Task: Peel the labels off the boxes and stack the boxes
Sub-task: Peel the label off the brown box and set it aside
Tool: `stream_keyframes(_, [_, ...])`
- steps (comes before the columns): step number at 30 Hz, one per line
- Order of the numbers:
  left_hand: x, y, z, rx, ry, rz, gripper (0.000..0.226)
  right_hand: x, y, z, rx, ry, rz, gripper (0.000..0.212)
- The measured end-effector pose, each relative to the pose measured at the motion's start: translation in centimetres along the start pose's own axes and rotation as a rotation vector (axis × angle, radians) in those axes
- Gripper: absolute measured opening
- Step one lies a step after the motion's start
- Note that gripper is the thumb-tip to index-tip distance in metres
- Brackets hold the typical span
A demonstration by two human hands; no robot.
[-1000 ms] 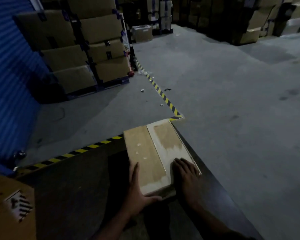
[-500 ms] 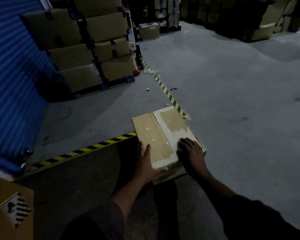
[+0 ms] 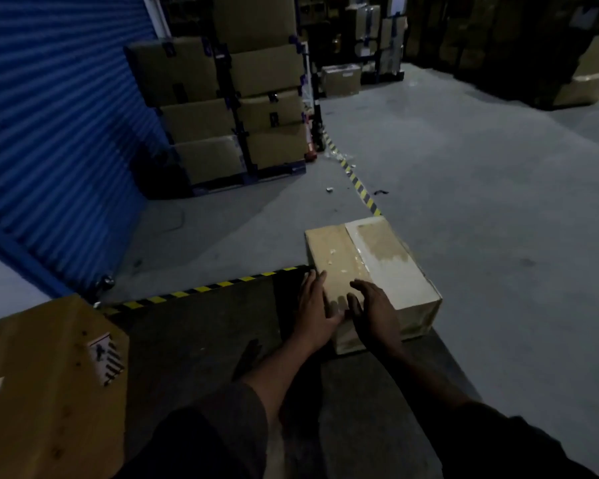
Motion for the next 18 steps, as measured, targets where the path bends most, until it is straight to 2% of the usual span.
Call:
stream_keyframes(10, [5.4, -12.3, -12.6, -0.343, -0.065, -0.051, 0.063, 14.7, -6.0, 5.0, 0.059, 0.167, -0.209, 0.039])
stream_keyframes(18, [13.2, -22.6, -24.5, -0.534, -0.031, -0.162, 0.054, 29.6, -12.0, 12.8, 0.241, 0.328, -0.337, 0.039])
Point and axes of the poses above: each hand's wrist, its own y-axis towards the middle knuckle, its own z-axis out of the palm, x = y × z, the point moved 3 cm from there along y, towards the middle knuckle, and after that the axes turned 5 degrees about x, right-handed, at the moved point
